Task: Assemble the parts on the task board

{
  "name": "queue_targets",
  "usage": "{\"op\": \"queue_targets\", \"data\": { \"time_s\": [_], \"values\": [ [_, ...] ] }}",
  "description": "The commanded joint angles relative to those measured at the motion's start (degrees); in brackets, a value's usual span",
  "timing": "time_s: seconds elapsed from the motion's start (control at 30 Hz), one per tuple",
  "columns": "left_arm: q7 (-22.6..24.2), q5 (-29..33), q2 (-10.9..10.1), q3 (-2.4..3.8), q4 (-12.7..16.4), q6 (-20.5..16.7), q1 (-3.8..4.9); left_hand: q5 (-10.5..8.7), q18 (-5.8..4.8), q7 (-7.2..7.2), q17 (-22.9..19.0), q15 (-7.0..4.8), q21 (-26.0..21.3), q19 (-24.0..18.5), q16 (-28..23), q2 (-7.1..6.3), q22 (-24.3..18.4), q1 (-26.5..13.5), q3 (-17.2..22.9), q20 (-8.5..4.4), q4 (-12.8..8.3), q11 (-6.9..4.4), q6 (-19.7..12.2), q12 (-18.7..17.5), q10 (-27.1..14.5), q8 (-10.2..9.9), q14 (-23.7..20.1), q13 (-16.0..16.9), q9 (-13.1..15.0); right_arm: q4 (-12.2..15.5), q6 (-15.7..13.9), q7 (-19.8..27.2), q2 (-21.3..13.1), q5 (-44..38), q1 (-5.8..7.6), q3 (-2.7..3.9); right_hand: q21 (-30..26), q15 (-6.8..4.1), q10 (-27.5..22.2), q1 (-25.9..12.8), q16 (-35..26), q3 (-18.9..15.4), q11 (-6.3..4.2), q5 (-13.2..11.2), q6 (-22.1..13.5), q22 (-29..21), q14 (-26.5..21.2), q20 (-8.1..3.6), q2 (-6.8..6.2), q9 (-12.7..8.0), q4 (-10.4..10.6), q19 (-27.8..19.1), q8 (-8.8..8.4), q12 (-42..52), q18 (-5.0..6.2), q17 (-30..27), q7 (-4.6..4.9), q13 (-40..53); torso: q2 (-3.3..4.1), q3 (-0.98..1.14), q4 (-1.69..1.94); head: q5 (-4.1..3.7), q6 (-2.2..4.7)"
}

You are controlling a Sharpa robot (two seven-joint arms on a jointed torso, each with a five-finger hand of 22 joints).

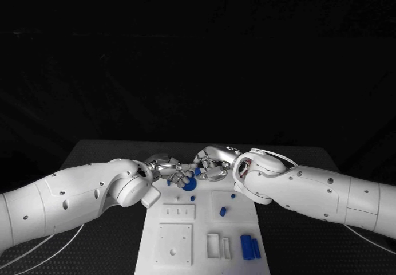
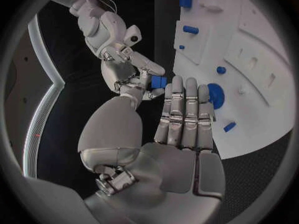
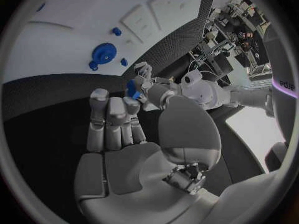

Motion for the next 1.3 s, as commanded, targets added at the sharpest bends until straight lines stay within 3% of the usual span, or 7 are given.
{"op": "queue_targets", "data": {
  "time_s": [0.03, 0.37, 0.63, 1.3],
  "values": [
    [-0.64, -0.82, 0.10, 0.03, 0.12, 0.90, 0.03, -0.11, -0.32, -0.03, 0.07, -0.28, 0.35, -0.02, 0.38, -0.12, 1.11, 0.69, -0.09, -0.47, 0.50, -0.06, 0.46, 0.43, 0.21, 0.06, 0.17, 0.12, 0.09, 0.00, 0.50, 0.32, 0.03, -0.67, 0.00, 0.01, 0.31, -0.37, -1.91, -0.34, 0.03, 0.45, -1.73, -0.26, 9.68, 0.61, 0.16, -0.39, -0.21, 0.10, 0.03, 0.23, 0.26, 0.32, 2.52, 0.06, -0.96, -0.06, 0.01, -0.04, 0.00, -0.02, -0.08],
    [-0.39, -0.63, 0.43, 0.02, 0.32, 1.28, -0.01, -0.11, -0.48, 0.07, 0.04, -0.26, 0.59, -0.23, 0.81, 0.03, 1.07, 2.84, -1.54, -0.54, 2.51, 0.03, 0.35, 0.70, -0.31, -0.47, -0.27, 0.63, 0.50, -0.39, 1.15, 0.32, 0.72, -0.67, -0.01, 0.01, 0.32, -0.38, -1.88, -0.39, 0.05, 0.53, -1.74, -0.26, 9.69, 0.61, 0.19, -0.41, -0.23, 0.14, -0.04, 0.27, 0.26, 0.32, 2.52, 0.07, -0.97, -0.06, 0.01, -0.08, 0.00, -0.10, -0.14],
    [0.19, -0.09, 0.37, 0.02, 0.60, 1.08, -0.01, -0.13, -0.55, -0.01, -0.04, -0.33, 0.78, -0.34, 1.25, 1.18, 1.04, 5.53, -3.26, -0.58, 3.77, -0.05, 0.65, 1.07, -0.37, -0.69, -0.24, 1.09, 0.95, -1.25, 1.77, 0.29, 1.37, -1.02, -0.02, -0.05, 0.32, -0.38, -1.86, -0.41, 0.05, 0.57, -1.74, -0.26, 9.69, 0.61, 0.21, -0.42, -0.25, 0.15, -0.09, 0.28, 0.25, 0.32, 2.52, 0.07, -0.97, -0.06, 0.00, -0.04, 0.09, -0.13, -0.19],
    [0.31, 0.66, 0.59, 0.03, 0.66, 0.70, -0.01, -0.12, -0.72, 0.04, -0.29, -0.34, 0.85, -0.52, 1.49, 2.55, 0.94, 7.70, -5.64, -0.63, 4.87, -0.02, 0.67, 1.23, -0.63, -1.23, -0.37, 1.44, 1.27, -0.97, 2.13, 0.64, 2.52, -0.34, -0.08, -0.32, 0.33, -0.37, -1.84, -0.50, 0.05, 0.61, -1.74, -0.26, 9.68, 0.61, 0.22, -0.42, -0.19, 0.18, -0.15, 0.31, 0.23, 0.32, 2.52, 0.08, -0.97, -0.06, 0.00, -0.02, 0.05, -0.08, -0.31]
  ]
}}
